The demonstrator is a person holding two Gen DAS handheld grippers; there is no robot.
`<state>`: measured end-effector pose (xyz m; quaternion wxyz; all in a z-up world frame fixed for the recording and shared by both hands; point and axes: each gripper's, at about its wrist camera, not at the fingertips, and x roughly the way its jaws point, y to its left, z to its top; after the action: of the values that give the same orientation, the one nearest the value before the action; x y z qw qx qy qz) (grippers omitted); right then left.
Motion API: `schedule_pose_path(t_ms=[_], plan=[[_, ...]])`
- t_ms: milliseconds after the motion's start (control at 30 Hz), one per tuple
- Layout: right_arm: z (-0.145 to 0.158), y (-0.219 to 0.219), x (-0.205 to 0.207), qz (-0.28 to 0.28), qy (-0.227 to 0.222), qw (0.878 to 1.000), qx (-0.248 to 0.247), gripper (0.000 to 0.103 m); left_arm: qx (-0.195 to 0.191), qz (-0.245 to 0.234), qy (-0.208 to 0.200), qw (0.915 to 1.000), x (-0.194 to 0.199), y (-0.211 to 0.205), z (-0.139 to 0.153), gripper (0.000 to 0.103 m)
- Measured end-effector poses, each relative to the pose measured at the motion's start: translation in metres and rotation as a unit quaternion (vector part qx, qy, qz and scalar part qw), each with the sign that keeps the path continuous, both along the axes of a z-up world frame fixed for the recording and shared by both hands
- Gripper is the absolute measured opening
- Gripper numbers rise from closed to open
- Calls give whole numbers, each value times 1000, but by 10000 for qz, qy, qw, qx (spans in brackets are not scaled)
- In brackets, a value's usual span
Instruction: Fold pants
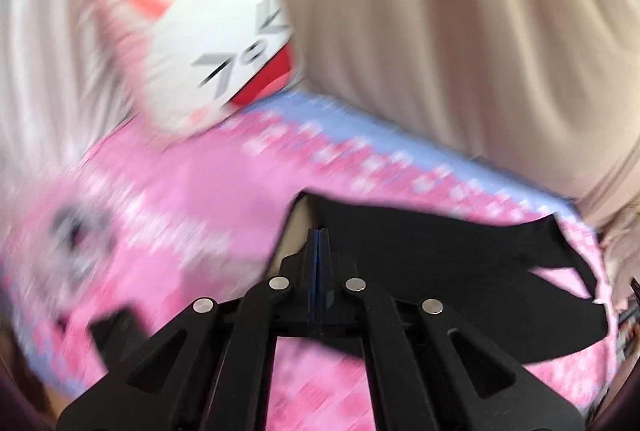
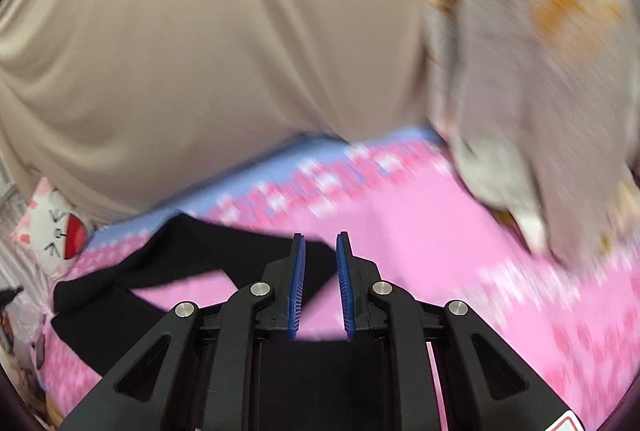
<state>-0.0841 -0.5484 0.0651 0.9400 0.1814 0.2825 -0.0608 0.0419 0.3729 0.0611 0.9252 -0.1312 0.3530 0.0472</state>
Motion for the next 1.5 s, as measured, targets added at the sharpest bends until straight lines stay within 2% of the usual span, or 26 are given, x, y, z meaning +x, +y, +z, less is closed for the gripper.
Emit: schedule_pose_path(t_ms=[67, 100, 133, 167, 200, 233, 267, 300, 533, 633, 667, 700, 733, 767, 800, 833, 900, 1000, 1067, 1100, 1200, 1300, 1367, 1400, 1500], plan=[[-14, 0, -1, -6, 138, 9997, 195, 21, -128, 84, 293, 9995, -7, 1, -21, 0], [-20, 1, 1, -17, 196, 9993, 312, 27, -242, 29, 328, 9992, -6, -5, -29, 0], [-25, 5, 2, 26, 220, 9989, 410, 33, -367, -13, 322, 9988, -4, -10, -34, 1], [-30, 10, 6, 71, 217, 9986, 472, 49, -573, -56, 325, 9978, -1, -19, -42, 3], [-34, 18, 11, 142, 196, 9982, 554, 62, -802, -152, 319, 9962, 4, -29, -49, 14], [-37, 25, 16, 261, 183, 9972, 670, 66, -983, -187, 319, 9945, 9, -36, -57, 39], [-39, 31, 23, 357, 192, 9960, 795, 68, -1172, -211, 378, 9922, 17, -44, -65, 57], [-44, 37, 33, 461, 251, 9940, 961, 69, -1353, -176, 443, 9897, 24, -52, -74, 81], [-65, 48, 88, 419, 742, 9868, 1376, 69, -2131, -85, 599, 9751, 46, -75, -101, 81], [-77, 56, 104, 479, 848, 9858, 1371, 67, -2512, -9, 760, 9650, 56, -75, -115, 81], [-78, 59, 106, 493, 835, 9864, 1325, 55, -2620, 32, 827, 9615, 62, -76, -121, 81], [-78, 63, 110, 516, 861, 9868, 1274, 37, -2692, 32, 841, 9594, 67, -76, -124, 79], [-78, 66, 113, 514, 880, 9869, 1254, 28, -2776, 36, 856, 9569, 73, -76, -129, 64], [-76, 69, 114, 492, 826, 9879, 1220, 14, -2798, 25, 865, 9561, 79, -76, -131, 51], [-72, 72, 113, 465, 737, 9897, 1133, 11, -2754, 53, 885, 9572, 83, -75, -131, 24], [-66, 75, 113, 429, 665, 9918, 1002, 10, -2692, 44, 843, 9594, 88, -74, -129, 9], [-48, 78, 109, 420, 427, 9948, 824, 7, -2623, -31, 718, 9623, 96, -71, -119, 7], [-4, 79, 93, 397, 35, 9975, 591, 6, -2168, -156, 398, 9753, 93, -70, -85, 7], [23, 77, 76, 401, -181, 9978, 505, 6, -1876, -260, 16, 9819, 76, -64, -48, 6], [38, 75, 62, 391, -304, 9979, 418, 6, -1747, -261, -141, 9842, 62, -59, -32, 0], [61, 67, 24, 318, -388, 9984, 248, 6, -1250, -64, -403, 9913, 23, -40, -2, 0], [45, 59, -2, 119, -9, 9999, 9, 6, -1008, 163, -150, 9947, -8, -20, -5, 0], [17, 49, -10, -82, 392, 9992, 22, 6, -924, 286, 294, 9949, -14, -15, -30, 0], [-5, 44, -10, -172, 655, 9977, 57, 6, -1005, 271, 466, 9935, -15, -14, -44, 0], [-41, 40, -12, -246, 863, 9956, 255, 6, -1730, 1, 811, 9816, -3, -28, -90, 0]])
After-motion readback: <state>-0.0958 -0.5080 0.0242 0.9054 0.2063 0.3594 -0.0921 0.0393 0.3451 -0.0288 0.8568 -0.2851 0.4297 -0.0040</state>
